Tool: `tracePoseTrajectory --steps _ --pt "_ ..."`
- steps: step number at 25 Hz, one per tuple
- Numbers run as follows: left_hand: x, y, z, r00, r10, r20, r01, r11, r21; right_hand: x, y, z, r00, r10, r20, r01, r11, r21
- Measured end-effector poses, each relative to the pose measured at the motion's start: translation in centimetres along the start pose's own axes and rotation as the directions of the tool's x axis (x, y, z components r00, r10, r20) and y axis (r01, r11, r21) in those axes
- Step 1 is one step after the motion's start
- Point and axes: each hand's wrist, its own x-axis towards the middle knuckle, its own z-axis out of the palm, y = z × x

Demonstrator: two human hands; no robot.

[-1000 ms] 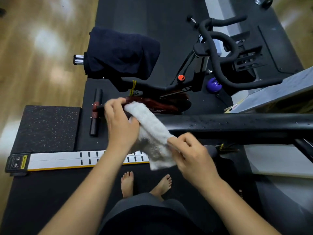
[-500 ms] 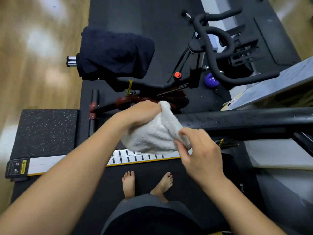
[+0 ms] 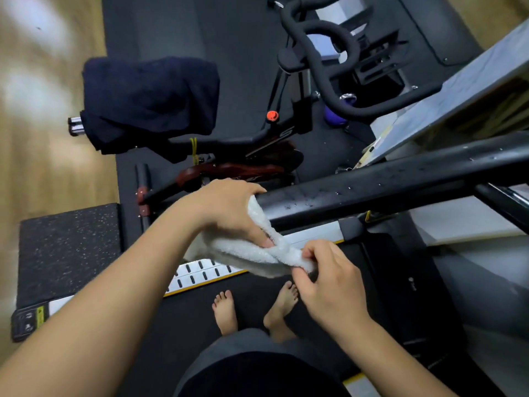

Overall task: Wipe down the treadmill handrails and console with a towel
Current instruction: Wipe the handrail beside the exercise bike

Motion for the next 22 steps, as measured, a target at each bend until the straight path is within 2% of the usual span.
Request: tracePoseTrajectory --steps 1,2,4,5,8,10,12,14,15,17,19,20,22 --pt "-0.1 -0.1 0.5 0.997 -0.038 -0.063 0.037 0.999 -0.016 0.2 -0.2 0.0 1.0 -0.008 -0.002 0.008 1.0 0.005" --pt "-0.8 -0.3 1.5 0.978 -0.08 -0.191 0.077 0.997 -0.024 0.4 -0.3 0.0 1.0 -0.011 0.001 0.011 1.0 0.016" --pt "-3.5 -0.7 4.2 0.885 -0.099 -0.454 0.087 0.995 -0.047 0.3 -0.4 -0.1 1.0 0.012 0.01 -0.012 0.999 0.041" --pt "-4.8 -1.0 5.0 0.849 -0.089 -0.521 0.057 0.995 -0.077 0.1 -0.5 -0.1 1.0 0.02 0.012 -0.021 0.998 0.058" --pt "-5.8 -2.0 5.6 0.818 -0.03 -0.574 -0.034 0.994 -0.1 -1.1 -0.8 0.2 0.999 -0.015 0.033 0.012 0.996 0.09" --pt "-3.8 -0.7 5.1 0.835 0.055 -0.548 -0.062 0.998 0.004 -1.7 -0.5 0.5 0.997 0.014 0.077 -0.022 0.995 0.101" --pt "-1.2 1.3 5.2 0.89 0.089 -0.447 -0.02 0.988 0.155 -1.2 0.3 0.6 0.979 0.177 0.1 -0.191 0.969 0.157" --pt "-0.1 2.2 5.5 0.881 0.061 -0.47 0.039 0.979 0.2 0.2 1.8 0.0 0.927 0.373 0.042 -0.371 0.894 0.25" --pt "-0.7 2.2 5.7 0.853 0.02 -0.522 0.072 0.985 0.156 0.7 2.3 -0.4 0.913 0.407 -0.001 -0.392 0.88 0.268" --pt "-3.0 1.1 6.5 0.784 -0.005 -0.621 0.04 0.998 0.042 1.1 2.3 -0.6 0.945 0.318 -0.071 -0.297 0.93 0.219" --pt "-5.2 -0.7 8.1 0.759 -0.004 -0.652 0.005 1.0 0.0 0.5 1.1 0.3 0.988 0.138 -0.067 -0.124 0.976 0.182" --pt "-5.7 -1.4 8.5 0.755 0.019 -0.655 0.017 0.999 0.048 0.1 0.4 0.8 0.996 0.066 -0.054 -0.054 0.98 0.191" --pt "-4.9 -1.0 8.5 0.762 0.045 -0.646 0.06 0.988 0.141 -0.6 -0.2 1.4 0.999 0.031 -0.039 -0.021 0.971 0.238"
